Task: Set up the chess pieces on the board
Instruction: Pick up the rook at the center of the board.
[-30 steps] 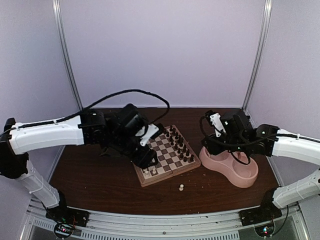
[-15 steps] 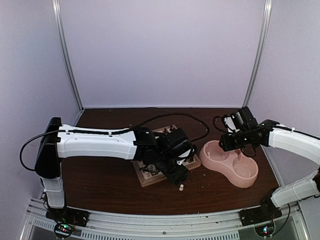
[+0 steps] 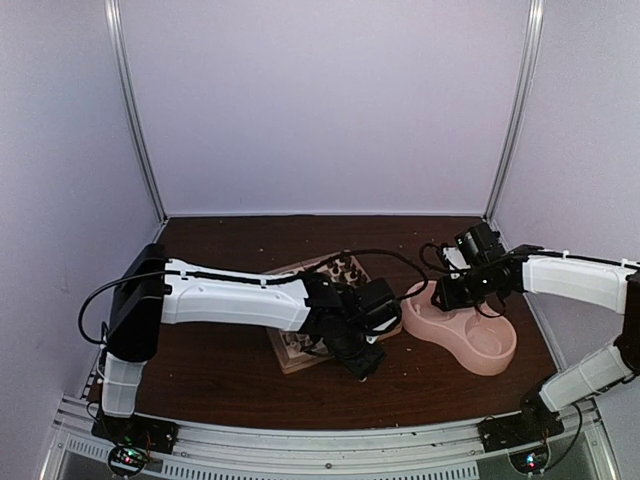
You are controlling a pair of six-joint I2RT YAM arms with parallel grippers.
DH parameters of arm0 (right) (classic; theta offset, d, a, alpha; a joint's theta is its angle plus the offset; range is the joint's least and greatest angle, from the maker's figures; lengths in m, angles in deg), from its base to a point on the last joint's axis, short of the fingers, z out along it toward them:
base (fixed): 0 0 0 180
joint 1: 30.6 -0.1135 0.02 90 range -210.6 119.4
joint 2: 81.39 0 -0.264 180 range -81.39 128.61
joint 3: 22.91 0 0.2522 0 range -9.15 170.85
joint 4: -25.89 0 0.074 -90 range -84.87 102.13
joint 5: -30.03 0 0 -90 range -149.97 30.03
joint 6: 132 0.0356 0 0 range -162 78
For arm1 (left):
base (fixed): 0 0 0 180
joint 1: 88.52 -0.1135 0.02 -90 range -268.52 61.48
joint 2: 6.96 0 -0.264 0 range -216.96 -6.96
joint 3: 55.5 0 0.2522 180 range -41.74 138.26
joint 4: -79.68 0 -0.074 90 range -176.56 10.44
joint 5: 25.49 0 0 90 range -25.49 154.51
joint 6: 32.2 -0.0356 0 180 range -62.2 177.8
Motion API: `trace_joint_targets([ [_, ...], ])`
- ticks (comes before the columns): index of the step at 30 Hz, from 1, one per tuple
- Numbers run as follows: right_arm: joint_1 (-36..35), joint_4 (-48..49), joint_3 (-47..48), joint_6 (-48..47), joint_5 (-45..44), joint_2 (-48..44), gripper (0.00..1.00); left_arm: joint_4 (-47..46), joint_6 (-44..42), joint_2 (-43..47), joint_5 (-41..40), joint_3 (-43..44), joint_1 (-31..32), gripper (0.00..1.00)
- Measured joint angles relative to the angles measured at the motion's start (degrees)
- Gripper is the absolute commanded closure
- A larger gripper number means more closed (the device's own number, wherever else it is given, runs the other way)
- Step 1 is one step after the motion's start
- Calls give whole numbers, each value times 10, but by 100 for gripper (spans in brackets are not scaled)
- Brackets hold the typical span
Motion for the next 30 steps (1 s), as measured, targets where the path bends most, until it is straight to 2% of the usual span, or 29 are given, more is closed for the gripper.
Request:
trace_joint_targets([
  [11,5,11,43,-9,38,128,67,0,4,-6,0,6,0,46],
  [22,5,28,81,-10,58,202,67,1,8,-17,0,7,0,47],
  [25,5,30,88,-10,55,221,71,1,8,-17,1,7,0,47],
  [28,5,32,93,-10,49,236,82,1,8,-17,0,7,0,47],
  [30,5,35,96,-8,42,236,84,1,8,-17,0,7,0,47],
])
